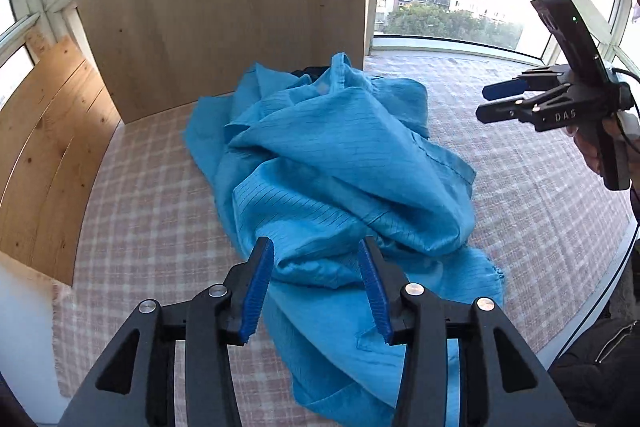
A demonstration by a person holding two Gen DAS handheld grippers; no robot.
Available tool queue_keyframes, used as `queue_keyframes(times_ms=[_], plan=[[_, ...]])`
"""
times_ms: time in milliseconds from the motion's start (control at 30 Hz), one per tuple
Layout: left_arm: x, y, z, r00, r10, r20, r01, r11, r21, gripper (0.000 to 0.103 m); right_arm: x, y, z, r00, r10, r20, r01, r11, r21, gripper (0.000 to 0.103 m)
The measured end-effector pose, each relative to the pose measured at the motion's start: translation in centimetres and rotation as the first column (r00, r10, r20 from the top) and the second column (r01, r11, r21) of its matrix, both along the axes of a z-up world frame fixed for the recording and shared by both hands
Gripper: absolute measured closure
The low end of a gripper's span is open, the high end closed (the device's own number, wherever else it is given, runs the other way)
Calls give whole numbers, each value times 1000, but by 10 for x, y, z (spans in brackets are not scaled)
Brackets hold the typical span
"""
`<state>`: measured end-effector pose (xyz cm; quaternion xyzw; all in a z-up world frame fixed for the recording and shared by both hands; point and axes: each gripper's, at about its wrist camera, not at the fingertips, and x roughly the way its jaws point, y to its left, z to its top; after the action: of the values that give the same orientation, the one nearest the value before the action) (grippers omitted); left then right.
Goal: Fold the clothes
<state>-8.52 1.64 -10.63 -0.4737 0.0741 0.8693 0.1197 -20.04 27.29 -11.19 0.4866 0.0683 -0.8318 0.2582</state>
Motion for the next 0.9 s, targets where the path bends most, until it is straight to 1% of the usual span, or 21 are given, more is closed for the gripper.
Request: queue_keyframes(times_ms=[67, 133, 233, 267, 400, 433, 467, 500, 567, 667, 767, 833, 900], plan=[[-15, 7, 3, 1000, -16, 12, 16, 1000, 9, 58, -4, -6, -13, 1000, 24, 4, -24, 1000, 0, 41], [-26, 9, 6, 999, -13, 33, 12, 1000, 27, 57, -8, -15, -29, 998, 55, 19, -56, 998, 0, 41], [-39, 10, 8, 999, 1, 48, -2, 1000, 10, 57, -13, -30, -52, 994, 103, 46, -105, 994, 28, 41], [-42, 10, 8, 999, 8, 51, -8, 1000, 2, 57, -14, -33, -57, 991, 120, 61, -122, 992, 23, 41], [-49, 8, 7, 997, 26, 71, -26, 1000, -5, 54, -11, -38, -72, 971, 195, 139, -189, 981, -54, 42], [-49, 7, 6, 997, 31, 74, -31, 1000, -6, 51, -10, -39, -75, 964, 214, 157, -204, 976, -74, 55], [-49, 5, 5, 996, 35, 77, -35, 999, -7, 49, -8, -40, -77, 958, 228, 174, -214, 972, -97, 92], [-49, 4, 4, 996, 40, 80, -40, 999, -6, 48, -5, -40, -77, 953, 239, 188, -219, 968, -121, 101], [-50, 1, 1, 994, 51, 93, -51, 999, -1, 48, 4, -42, -74, 943, 265, 203, -233, 958, -166, 101], [-51, -1, -1, 991, 64, 116, -67, 998, 20, 48, 28, -52, -55, 940, 305, 152, -266, 935, -236, 101], [-48, -1, 3, 989, 67, 132, -74, 996, 44, 47, 52, -63, -35, 936, 338, 94, -296, 905, -307, 101], [-45, -2, 8, 990, 64, 126, -69, 997, 43, 39, 66, -75, -26, 935, 348, 64, -309, 891, -334, 101], [-44, -4, 11, 990, 68, 122, -72, 997, 29, 33, 76, -87, -24, 933, 357, 52, -319, 883, -343, 101]])
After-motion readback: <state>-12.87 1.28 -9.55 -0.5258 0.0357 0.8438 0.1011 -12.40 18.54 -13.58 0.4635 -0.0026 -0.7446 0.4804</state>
